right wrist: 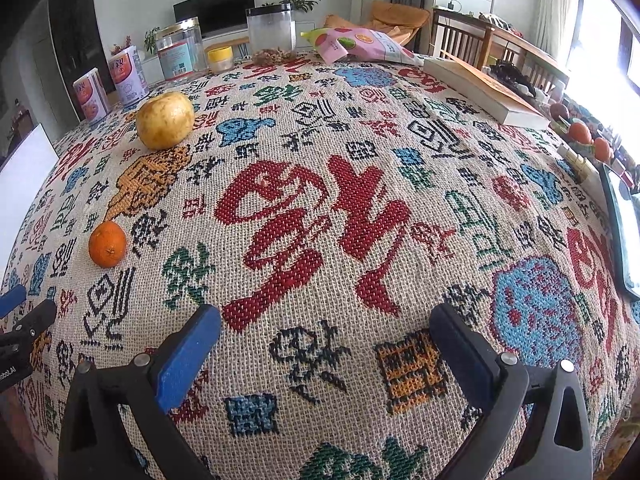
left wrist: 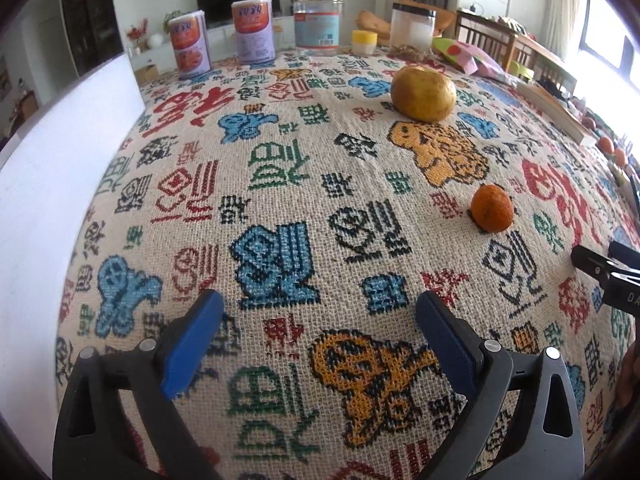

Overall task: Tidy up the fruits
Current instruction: 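Move both tools back over the last mandarin and yellow pear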

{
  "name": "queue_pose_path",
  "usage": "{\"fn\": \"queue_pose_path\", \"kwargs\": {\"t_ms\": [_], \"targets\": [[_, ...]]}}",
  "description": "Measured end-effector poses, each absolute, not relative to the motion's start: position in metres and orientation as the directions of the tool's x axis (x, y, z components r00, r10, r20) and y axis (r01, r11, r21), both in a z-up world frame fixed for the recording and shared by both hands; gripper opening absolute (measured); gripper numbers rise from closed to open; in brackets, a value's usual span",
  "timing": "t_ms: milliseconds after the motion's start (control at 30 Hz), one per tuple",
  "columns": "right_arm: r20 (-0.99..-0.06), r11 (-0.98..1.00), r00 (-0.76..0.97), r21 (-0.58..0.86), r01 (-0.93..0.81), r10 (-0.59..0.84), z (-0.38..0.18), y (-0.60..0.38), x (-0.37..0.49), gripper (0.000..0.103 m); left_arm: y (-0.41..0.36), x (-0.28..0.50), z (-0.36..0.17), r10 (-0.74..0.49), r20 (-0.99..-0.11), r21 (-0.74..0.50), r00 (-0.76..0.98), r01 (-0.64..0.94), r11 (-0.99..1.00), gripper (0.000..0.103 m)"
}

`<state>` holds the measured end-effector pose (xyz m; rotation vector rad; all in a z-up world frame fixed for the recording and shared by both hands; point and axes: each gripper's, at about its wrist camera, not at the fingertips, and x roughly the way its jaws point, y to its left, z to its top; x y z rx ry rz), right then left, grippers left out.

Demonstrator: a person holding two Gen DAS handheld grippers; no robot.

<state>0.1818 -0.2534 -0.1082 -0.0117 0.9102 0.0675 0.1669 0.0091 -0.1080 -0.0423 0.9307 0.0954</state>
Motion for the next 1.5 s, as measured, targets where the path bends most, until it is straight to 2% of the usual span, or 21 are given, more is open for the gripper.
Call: {"fn": "queue_pose_path", "kwargs": {"t_ms": [767, 867, 967, 1200, 1233, 1267, 1300, 1333, 1367, 1500], "targets": [[-0.798, 0.995, 0.599, 0.02, -0.093, 0.072, -0.108, -0.254, 0.181, 0.103, 0.01, 0.168, -0.109, 0.073, -0.803, 0.011, 0.592, -0.108, 0.994, 0.1], [-0.796, 0.996, 0.6, 0.032, -0.088, 0.079, -0.108, -0.256, 0.181, 0.103, 0.004, 0.165, -0.105, 0.076, -0.805, -0.009, 0.588, -0.14, 0.99, 0.098], [-0.793, 0.996, 0.603, 0.046, -0.071, 0.08, -0.107, -0.261, 0.179, 0.103, -0.018, 0.159, -0.091, -0.069, -0.76, -0.132, 0.646, -0.049, 0.99, 0.098], [-0.793, 0.997, 0.606, 0.026, -0.068, 0.062, -0.108, -0.257, 0.179, 0.103, -0.085, 0.208, -0.078, -0.089, -0.75, 0.003, 0.655, 0.138, 0.99, 0.096], [-0.793, 0.997, 0.606, 0.027, -0.068, 0.062, -0.108, -0.257, 0.179, 0.103, -0.089, 0.213, -0.083, -0.083, -0.757, 0.017, 0.648, 0.145, 0.989, 0.09], [-0.793, 0.997, 0.606, 0.026, -0.068, 0.062, -0.108, -0.257, 0.179, 0.103, -0.091, 0.217, -0.09, -0.081, -0.77, 0.019, 0.633, 0.15, 0.989, 0.069], [-0.793, 0.997, 0.607, 0.026, -0.068, 0.062, -0.108, -0.257, 0.179, 0.103, -0.092, 0.22, -0.098, -0.088, -0.791, 0.01, 0.606, 0.157, 0.988, 0.054], [-0.793, 0.997, 0.607, 0.026, -0.068, 0.062, -0.108, -0.257, 0.179, 0.103, -0.091, 0.219, -0.1, -0.106, -0.778, -0.006, 0.619, 0.162, 0.987, 0.044], [-0.792, 0.997, 0.607, 0.026, -0.068, 0.062, -0.108, -0.257, 0.179, 0.103, -0.088, 0.216, -0.099, -0.108, -0.767, -0.012, 0.632, 0.155, 0.988, 0.029], [-0.792, 0.998, 0.608, 0.025, -0.065, 0.059, -0.108, -0.258, 0.179, 0.103, -0.064, 0.207, -0.091, -0.105, -0.755, -0.076, 0.647, 0.072, 0.995, 0.028]]}}
